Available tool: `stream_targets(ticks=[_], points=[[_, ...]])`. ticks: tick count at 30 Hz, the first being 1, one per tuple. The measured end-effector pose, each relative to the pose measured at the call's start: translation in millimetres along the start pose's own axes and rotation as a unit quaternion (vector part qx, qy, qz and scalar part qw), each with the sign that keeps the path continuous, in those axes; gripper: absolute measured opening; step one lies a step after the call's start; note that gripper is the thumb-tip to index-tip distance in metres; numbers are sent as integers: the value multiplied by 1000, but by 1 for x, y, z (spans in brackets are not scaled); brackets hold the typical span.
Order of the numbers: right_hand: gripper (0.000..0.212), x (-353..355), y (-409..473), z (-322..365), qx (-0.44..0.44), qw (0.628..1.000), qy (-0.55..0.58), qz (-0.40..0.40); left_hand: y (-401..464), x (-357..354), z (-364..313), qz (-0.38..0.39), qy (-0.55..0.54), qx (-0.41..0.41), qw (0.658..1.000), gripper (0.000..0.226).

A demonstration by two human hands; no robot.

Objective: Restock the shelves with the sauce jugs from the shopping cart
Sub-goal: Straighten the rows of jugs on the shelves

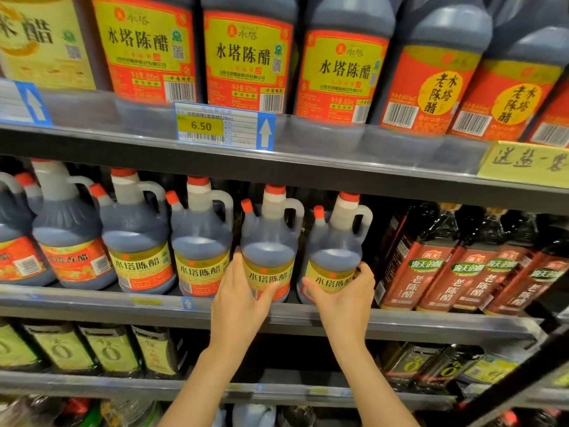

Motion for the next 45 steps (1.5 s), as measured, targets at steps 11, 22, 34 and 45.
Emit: stream_targets(ticks=[11,22,34,45], points=[[96,-1,-1,-1,4,1000,0,5,4,-2,0,-9,12,13,1000,66],[101,-2,-2,6,-21,999,-25,-15,6,0,0,-6,19,-4,1000,71],[101,1,-6,9,-56,997,-60,5,5,3,-5,29,34,12,999,78],[39,93,-69,86,88,925,-362,74,-42,77,-112,68,272,-112,953,26]])
Point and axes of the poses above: each hand's wrist, its own y-axis towards the middle knuckle, its own x-axis out of the back of the hand, z = x × y, the point moved 5 cm from there along y, towards the middle knuckle, and after that the axes turned 13 degrees about z, right-handed, at the moved point
